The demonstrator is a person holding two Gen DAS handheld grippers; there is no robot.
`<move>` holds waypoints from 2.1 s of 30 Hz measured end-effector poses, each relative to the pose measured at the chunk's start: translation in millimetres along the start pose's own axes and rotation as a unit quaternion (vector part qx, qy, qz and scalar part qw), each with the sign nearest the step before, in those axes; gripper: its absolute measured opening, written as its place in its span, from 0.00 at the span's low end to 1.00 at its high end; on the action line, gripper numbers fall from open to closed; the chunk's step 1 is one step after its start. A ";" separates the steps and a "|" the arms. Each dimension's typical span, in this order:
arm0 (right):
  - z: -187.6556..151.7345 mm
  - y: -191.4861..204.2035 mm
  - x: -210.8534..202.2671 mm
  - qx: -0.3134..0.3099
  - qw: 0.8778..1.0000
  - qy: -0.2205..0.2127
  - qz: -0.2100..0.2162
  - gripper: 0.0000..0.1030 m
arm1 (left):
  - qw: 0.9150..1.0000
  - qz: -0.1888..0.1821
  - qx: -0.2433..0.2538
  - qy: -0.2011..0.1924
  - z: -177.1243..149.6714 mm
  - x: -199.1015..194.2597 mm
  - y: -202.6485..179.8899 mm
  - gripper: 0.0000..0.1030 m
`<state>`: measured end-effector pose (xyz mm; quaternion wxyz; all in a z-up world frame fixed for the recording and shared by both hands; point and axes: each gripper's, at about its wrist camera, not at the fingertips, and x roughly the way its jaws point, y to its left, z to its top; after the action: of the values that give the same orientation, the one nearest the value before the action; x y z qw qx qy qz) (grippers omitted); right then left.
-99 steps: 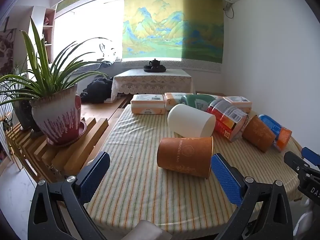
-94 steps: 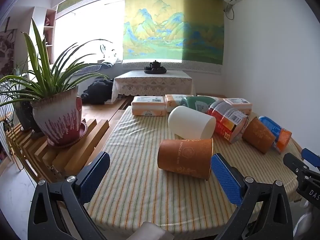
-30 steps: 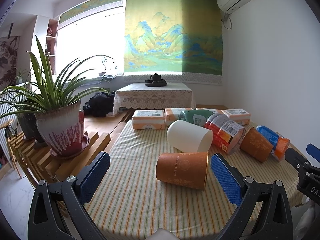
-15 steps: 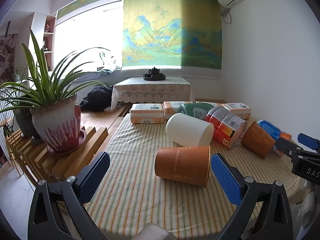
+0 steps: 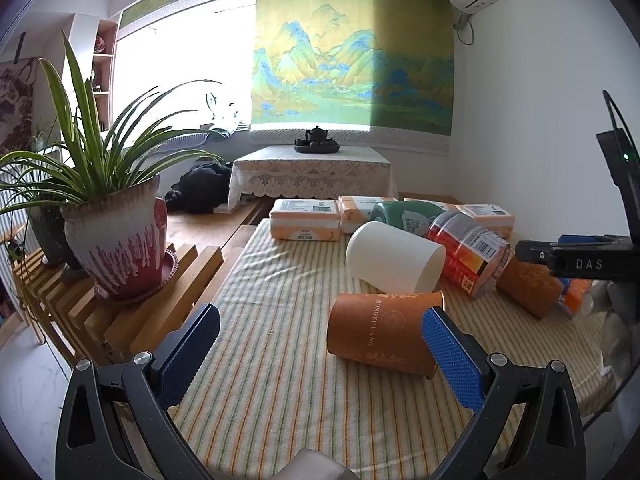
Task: Flip cup upside down
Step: 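Move the right tool toward the red labelled canister lying on its side, then close the right tool on the red canister and lift it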
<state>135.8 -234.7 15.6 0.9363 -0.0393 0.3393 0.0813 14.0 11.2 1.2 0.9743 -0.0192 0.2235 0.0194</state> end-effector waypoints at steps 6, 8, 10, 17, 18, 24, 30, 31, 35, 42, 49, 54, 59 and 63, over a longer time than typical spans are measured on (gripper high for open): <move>38.5 -1.6 39.3 -0.032 0.997 0.062 0.033 0.88 | 1.000 0.007 -0.006 0.002 2.7 3.7 8.9 0.99; 45.9 3.5 51.1 -0.052 0.994 0.083 0.039 0.88 | 1.000 0.010 -0.007 0.002 3.7 4.6 12.1 0.99; 50.2 6.8 62.1 -0.067 0.992 0.102 0.038 0.88 | 1.000 0.013 -0.010 0.003 4.6 5.3 15.1 0.99; 56.1 23.3 90.4 -0.109 0.981 0.150 0.052 0.88 | 1.000 0.023 -0.017 0.006 6.7 9.6 26.6 0.99; 57.0 23.9 94.0 -0.112 0.980 0.155 0.050 0.88 | 1.000 0.024 -0.017 0.005 6.8 9.8 27.7 0.99; 62.1 23.7 109.7 -0.120 0.974 0.186 0.057 0.88 | 0.999 0.030 -0.021 0.005 7.9 10.7 34.1 0.99; 61.8 27.0 115.9 -0.129 0.969 0.202 0.058 0.74 | 0.999 0.033 -0.027 0.006 7.5 11.4 39.1 0.99; 61.9 27.6 115.9 -0.131 0.969 0.202 0.058 0.74 | 0.999 0.033 -0.027 0.007 7.6 11.5 39.2 0.99; 64.0 28.1 115.1 -0.130 0.969 0.202 0.056 0.73 | 0.999 0.033 -0.025 0.007 7.7 11.2 38.7 0.99; 72.2 27.8 105.3 -0.123 0.972 0.190 0.060 0.73 | 0.999 0.033 -0.026 0.006 7.3 9.2 38.7 0.99; 74.2 29.6 98.7 -0.108 0.976 0.179 0.064 0.72 | 0.999 0.031 -0.024 0.005 6.6 4.9 37.7 0.99; 81.0 28.9 92.0 -0.096 0.980 0.165 0.062 0.72 | 0.999 0.033 -0.024 0.000 6.1 0.0 36.8 0.99; 87.3 27.3 78.5 -0.089 0.982 0.152 0.067 0.72 | 0.999 0.033 -0.027 -0.002 7.2 -3.5 38.5 0.99; 89.1 27.0 60.9 -0.085 0.984 0.137 0.071 0.72 | 0.999 0.031 -0.024 -0.005 7.7 -6.9 36.7 0.99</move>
<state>233.1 -189.0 44.3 0.8663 -0.1049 0.4578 0.1701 9.4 48.0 10.1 0.9735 -0.0359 0.2190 0.0550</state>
